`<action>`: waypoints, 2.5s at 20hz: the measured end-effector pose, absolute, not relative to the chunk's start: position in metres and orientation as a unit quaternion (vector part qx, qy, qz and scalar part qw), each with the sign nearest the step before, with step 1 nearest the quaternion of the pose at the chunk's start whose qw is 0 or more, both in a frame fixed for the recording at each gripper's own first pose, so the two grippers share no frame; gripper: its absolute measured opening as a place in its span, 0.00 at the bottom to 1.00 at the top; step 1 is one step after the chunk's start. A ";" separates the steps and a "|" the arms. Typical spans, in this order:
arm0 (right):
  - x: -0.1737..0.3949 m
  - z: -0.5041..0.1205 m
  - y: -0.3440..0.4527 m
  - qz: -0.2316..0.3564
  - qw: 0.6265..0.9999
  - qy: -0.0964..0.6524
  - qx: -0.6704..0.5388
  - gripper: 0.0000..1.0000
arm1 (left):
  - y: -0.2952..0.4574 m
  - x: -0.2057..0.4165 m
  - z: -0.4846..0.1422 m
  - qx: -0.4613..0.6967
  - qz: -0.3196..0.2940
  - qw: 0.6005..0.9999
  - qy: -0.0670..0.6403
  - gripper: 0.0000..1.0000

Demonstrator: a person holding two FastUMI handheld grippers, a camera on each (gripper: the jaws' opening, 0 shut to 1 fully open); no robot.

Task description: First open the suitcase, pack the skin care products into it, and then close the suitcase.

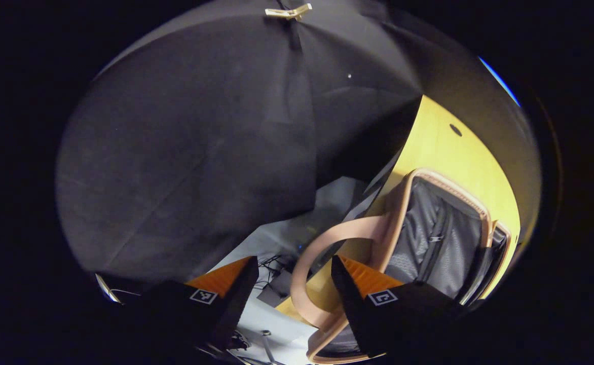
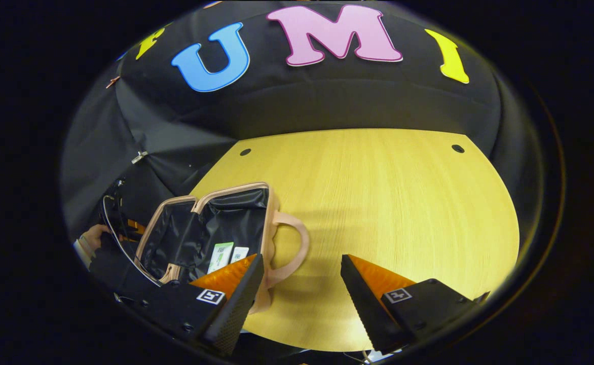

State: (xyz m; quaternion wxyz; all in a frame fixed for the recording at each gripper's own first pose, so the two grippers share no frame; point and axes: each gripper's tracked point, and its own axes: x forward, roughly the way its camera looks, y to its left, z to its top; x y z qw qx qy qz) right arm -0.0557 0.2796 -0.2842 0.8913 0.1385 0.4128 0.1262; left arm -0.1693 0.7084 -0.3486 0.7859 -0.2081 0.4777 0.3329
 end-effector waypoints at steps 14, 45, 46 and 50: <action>-0.045 -0.273 0.291 0.161 0.893 0.395 0.146 0.97 | 0.689 -0.161 -0.273 -0.172 0.274 0.843 0.431 0.11; -0.088 -0.214 0.111 0.175 0.932 0.304 0.090 0.97 | 0.218 0.009 -0.291 0.054 -0.024 0.874 0.482 0.18; -0.088 -0.214 0.107 0.175 0.933 0.304 0.084 0.97 | 0.219 0.009 -0.291 0.072 -0.014 0.879 0.471 0.20; -0.074 -0.199 0.092 0.156 0.948 0.277 0.019 0.97 | 0.212 0.013 -0.231 0.140 0.012 0.913 0.382 0.37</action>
